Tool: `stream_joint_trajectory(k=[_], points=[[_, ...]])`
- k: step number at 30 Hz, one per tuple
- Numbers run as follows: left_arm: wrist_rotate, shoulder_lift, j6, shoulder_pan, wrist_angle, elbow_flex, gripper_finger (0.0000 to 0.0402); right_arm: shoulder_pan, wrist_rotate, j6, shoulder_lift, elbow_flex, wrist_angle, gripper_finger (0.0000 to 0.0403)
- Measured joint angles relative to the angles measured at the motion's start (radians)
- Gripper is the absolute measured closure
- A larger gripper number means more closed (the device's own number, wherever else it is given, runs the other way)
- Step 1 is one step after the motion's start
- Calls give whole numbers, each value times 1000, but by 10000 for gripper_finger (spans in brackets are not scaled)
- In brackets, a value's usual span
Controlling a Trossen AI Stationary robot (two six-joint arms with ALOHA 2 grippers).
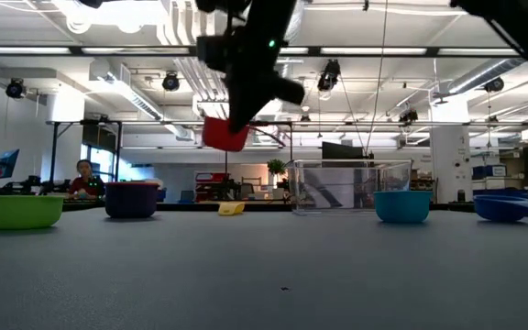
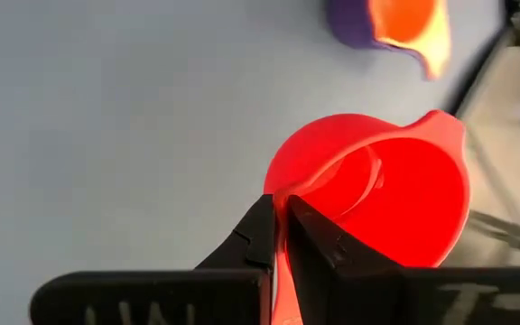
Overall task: Nest measuring cups in basket
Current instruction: Stack the red measuring cup on top of the orange measuring cup
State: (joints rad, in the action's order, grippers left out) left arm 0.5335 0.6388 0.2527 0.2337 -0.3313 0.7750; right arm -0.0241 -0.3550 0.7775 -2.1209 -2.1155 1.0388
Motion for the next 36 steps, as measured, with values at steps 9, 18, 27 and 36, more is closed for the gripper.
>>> stream_joint_trajectory(k=[9,18,27,36], points=[[0,0,-1,0,0,0,402,-65,-12,390,-89,-110,-29,392],[-1,4,-2,0,0,0,402,-92,-12,550,-89,-103,-126,392],[-1,1,0,0,0,0,402,-99,-11,949,-125,-102,-204,392],[-1,1,0,0,0,0,402,-142,179,1235,-140,-102,-313,392]])
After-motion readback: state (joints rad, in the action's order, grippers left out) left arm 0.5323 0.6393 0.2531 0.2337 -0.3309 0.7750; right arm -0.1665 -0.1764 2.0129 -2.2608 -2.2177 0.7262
